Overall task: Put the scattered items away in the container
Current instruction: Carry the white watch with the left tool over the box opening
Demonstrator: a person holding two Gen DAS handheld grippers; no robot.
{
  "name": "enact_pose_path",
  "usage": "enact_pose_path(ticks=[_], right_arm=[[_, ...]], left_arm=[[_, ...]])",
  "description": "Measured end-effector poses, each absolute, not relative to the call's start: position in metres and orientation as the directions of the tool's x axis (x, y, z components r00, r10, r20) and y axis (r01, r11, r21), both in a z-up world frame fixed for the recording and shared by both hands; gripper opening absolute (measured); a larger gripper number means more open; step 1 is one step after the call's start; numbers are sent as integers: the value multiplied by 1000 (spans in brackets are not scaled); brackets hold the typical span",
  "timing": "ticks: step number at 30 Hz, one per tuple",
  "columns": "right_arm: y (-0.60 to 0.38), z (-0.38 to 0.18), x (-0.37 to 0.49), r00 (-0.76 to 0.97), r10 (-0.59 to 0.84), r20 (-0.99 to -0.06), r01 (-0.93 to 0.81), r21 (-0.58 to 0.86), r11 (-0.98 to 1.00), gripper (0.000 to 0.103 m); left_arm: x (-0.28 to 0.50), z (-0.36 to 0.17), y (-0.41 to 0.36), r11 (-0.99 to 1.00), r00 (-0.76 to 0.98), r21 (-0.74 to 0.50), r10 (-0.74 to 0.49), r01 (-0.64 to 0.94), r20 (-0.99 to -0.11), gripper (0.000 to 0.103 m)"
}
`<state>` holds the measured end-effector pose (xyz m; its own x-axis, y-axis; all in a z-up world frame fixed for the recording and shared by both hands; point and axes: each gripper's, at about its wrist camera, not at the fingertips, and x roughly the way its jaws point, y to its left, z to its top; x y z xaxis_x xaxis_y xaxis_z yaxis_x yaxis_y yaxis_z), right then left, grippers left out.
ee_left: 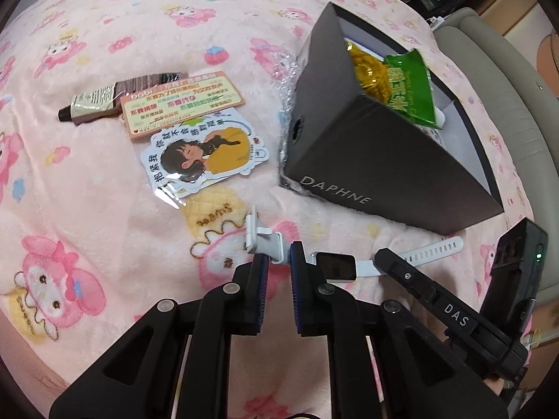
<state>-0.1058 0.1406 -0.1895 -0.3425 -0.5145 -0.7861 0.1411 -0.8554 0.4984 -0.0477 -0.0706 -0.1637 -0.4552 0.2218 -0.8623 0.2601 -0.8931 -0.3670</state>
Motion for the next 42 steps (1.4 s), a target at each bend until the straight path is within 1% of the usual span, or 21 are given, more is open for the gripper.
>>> enact_pose_path(ticks=[4,9,13,18,24,27,29,31,37,42], right_arm=[[140,-165,-98,-396,-495,-773,189,459,-868,2],[146,-129,-95,-454,-511,-730,237,454,-859,2],[156,-109,-94,-477,-518,-710,260,448,-855,2],[171,-79,-98,-521,-522,-675,280,443,-852,2],[196,-41,-121,-584,-503,-637,299,408,-863,2],[207,-24,-136,-611,-483,-627,300,381,-875,2],[212,-22,-152,-608,-474,-637,294,374,-880,2],[217,-28,-166,-592,-462,-661,276,373,-886,2],[212,-70,-191,-508,-451,-734,251,374,-893,2],[213,-104,-198,-436,-400,-806,209,342,-916,3]], left_arm=[[-42,-147,-66,-893,-488,-384,234,234,-841,7],[-40,-124,-56,-908,-530,-375,227,190,-817,7],[-41,-112,-49,-909,-543,-384,243,161,-804,6],[-52,-78,-34,-907,-584,-412,292,81,-757,6],[-97,-34,-8,-909,-629,-416,331,-13,-703,6],[-124,-20,3,-904,-641,-427,346,-32,-685,6],[-139,-18,7,-906,-647,-423,339,-28,-683,6],[-151,-23,12,-914,-640,-405,320,-15,-699,6],[-172,-63,22,-934,-569,-356,280,26,-773,6],[-174,-88,19,-944,-521,-324,248,60,-817,6]])
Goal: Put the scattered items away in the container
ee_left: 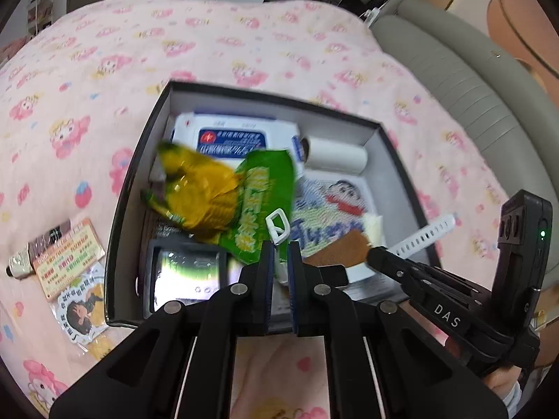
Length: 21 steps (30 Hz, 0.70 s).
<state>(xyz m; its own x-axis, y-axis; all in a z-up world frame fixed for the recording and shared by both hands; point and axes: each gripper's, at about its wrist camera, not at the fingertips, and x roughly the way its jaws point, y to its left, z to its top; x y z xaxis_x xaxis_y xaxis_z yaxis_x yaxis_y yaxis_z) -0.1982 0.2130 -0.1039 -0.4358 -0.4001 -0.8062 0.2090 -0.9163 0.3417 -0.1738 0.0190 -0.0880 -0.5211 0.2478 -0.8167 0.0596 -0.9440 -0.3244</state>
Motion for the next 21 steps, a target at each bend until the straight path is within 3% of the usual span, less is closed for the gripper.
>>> enact_pose_path(ticks=[3,6,11,16,18,19,21], right_arm=[[211,-103,-194,-442,-340,-830,220,267,-938,5],[212,-96,-191,-438,-303,-847,214,229,-950,15],[216,-81,-184,-491,-253,-834,218,163,-962,43],[219,-59,-176,-590,-268,-762,237,154,-959,43],[219,-51,-173,-624,-294,-724,256,166,-952,39],[217,-50,-173,-625,-298,-721,265,164,-950,32],[209,-57,-180,-579,-303,-757,289,158,-944,29]], left_arm=[[-173,-91,11,-938,-516,-336,250,80,-819,6],[-170,-88,3,-935,-527,-343,248,90,-813,8],[-163,-80,-4,-941,-550,-327,226,90,-804,8],[-162,-77,1,-943,-545,-330,255,43,-799,8],[-165,-79,5,-946,-534,-322,256,31,-806,8],[-169,-82,8,-946,-522,-322,262,27,-812,8],[-177,-89,12,-945,-493,-326,273,25,-826,8]])
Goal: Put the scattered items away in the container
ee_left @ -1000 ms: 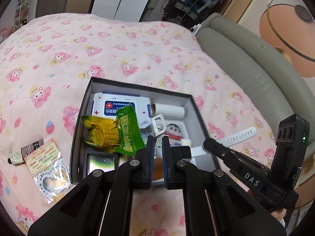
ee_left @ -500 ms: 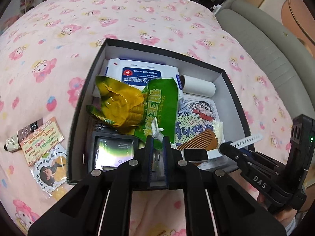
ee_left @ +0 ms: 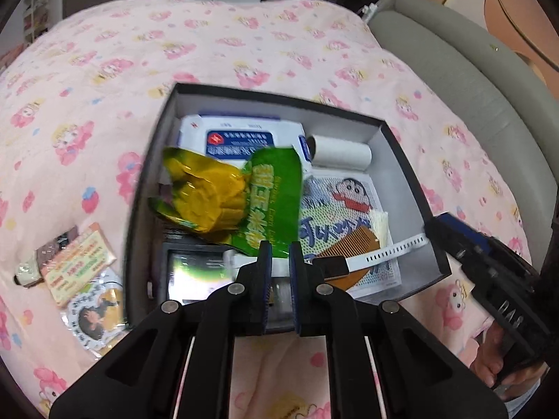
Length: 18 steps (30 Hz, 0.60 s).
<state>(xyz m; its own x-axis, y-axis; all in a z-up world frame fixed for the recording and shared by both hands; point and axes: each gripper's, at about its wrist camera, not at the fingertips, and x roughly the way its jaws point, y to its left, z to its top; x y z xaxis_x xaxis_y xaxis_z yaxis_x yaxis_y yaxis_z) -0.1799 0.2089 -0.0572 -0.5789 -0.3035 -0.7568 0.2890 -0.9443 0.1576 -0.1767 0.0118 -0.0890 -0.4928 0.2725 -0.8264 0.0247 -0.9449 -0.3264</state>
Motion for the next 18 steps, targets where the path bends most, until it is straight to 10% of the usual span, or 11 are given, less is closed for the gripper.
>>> enact_pose_path(ticks=[18], right_arm=[[173,-131,-229,-271,-323,-907,279,247,-928,30]], left_arm=[[-185,-112,4,-956,-393,-281,227,85,-891,11]])
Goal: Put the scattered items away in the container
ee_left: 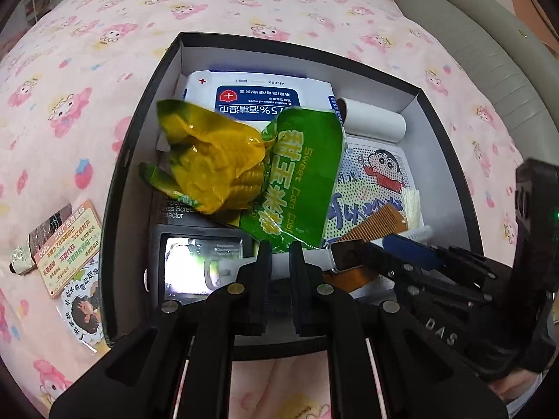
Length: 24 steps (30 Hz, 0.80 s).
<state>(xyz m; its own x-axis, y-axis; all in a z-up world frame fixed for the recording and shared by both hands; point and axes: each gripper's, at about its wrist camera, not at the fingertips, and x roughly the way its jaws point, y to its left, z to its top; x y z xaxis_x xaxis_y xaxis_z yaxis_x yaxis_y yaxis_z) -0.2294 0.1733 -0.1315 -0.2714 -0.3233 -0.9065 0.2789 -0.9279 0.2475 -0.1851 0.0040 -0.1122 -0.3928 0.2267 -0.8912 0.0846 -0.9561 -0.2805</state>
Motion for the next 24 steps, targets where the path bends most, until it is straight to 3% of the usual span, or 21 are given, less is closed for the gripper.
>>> enact_pose_path(ticks=[5,12,19,24], right_arm=[[178,-125,-225,-288,-346,-893,260,275,-926,30],[173,-87,-190,-465,-250,-849,256,141,-956,31],[174,-51,-177,-554,-185,-812,224,69,-972,37],[170,-36,-160,-605,-169,-778,195,61,-979,37]], left_arm=[[-181,-107,2,-950,-405,-303,252,68,-879,15],[-179,-93,17,-952,-467,-306,272,-2,-841,16],[-167,-58,18,-964,-551,-264,228,-15,-802,34],[-151,-32,17,-976,-612,-216,190,-32,-768,36]])
